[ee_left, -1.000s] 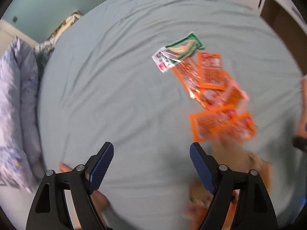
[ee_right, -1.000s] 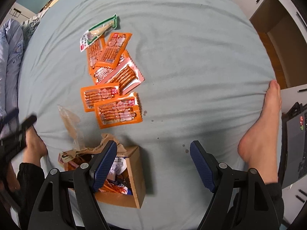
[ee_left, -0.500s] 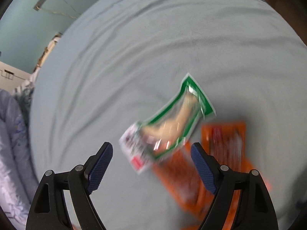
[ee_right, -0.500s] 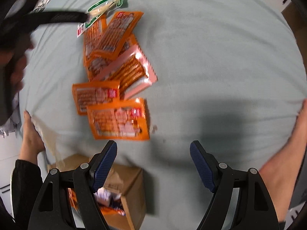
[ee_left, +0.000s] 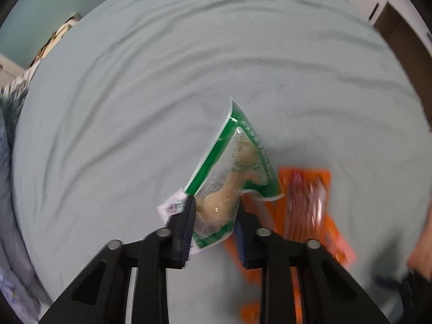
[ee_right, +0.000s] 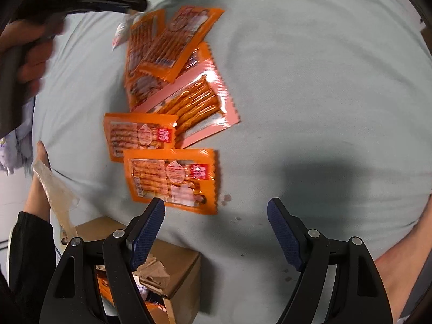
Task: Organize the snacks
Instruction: 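Grasp the green-edged chicken-leg packet with the left tool and lift it, then drop the green packet into the box with the left tool while right grasps an orange pack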
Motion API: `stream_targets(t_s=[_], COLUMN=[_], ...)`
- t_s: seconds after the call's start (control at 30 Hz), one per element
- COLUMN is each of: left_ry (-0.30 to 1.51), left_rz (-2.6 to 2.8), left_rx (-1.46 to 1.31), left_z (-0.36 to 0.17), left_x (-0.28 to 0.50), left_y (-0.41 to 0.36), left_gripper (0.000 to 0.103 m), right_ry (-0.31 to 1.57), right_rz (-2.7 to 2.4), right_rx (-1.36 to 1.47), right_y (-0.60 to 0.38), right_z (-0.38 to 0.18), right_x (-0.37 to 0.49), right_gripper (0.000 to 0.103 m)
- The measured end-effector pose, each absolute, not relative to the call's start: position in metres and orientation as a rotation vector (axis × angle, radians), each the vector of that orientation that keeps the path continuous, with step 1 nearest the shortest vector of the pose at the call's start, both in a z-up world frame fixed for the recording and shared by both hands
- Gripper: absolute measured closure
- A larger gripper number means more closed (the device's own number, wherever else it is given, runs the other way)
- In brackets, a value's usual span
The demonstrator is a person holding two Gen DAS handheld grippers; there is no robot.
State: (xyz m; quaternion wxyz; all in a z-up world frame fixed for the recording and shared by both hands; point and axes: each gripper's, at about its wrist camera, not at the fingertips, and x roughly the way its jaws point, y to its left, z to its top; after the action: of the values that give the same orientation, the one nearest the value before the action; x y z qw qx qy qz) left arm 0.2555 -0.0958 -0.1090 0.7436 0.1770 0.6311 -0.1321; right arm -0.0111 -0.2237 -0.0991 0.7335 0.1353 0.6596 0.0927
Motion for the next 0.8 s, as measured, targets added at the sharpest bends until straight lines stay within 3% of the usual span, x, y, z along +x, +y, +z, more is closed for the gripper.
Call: stream_targets(t_s=[0.27,0.3,0.33,0.4,0.53,0.73,0.8], left_ry=[1.402,1.401,1.404,1.422,1.471,1.573,1.628], left_rz=[-0.431,-0.452,-0.470,-0.523,-0.625,-0.721,-0.710], left_rx=[0.241,0.218,0.194,0.108,0.059,0.173,0.231], left_z=[0.003,0.014,0.020,0.036,0.031,-0.027,-0.045], left_x=[0.139,0.122,0.114,0.084,0.028,-0.019,-0.029], left_y=[-0.012,-0.006,-0.001,0.002,-0.007,-0.047,-0.049], left_gripper=[0.084,0.084,0.084,0.084,0.083,0.081,0.073], right_ry=[1.497,1.512,1.519,1.519,1.548,1.562,1.537], right_rz=[0.181,0.156,0.157,0.145,0.088,0.162,0.172], right_rx=[0.218,0.197,0.203,0.207,0.110,-0.035,-0.051], right_y=[-0.186,-0.181,-0.174,-0.163,-0.137,-0.110,-0.110], right_z=[-0.127,-0.132,-0.136,-0.137,-0.143,-0.148,-0.146], right_x=[0.022,0.026,0.032,0.041,0.052,0.051,0.046], right_gripper=[0.025,0.018,0.003,0.000,0.000,0.000,0.007])
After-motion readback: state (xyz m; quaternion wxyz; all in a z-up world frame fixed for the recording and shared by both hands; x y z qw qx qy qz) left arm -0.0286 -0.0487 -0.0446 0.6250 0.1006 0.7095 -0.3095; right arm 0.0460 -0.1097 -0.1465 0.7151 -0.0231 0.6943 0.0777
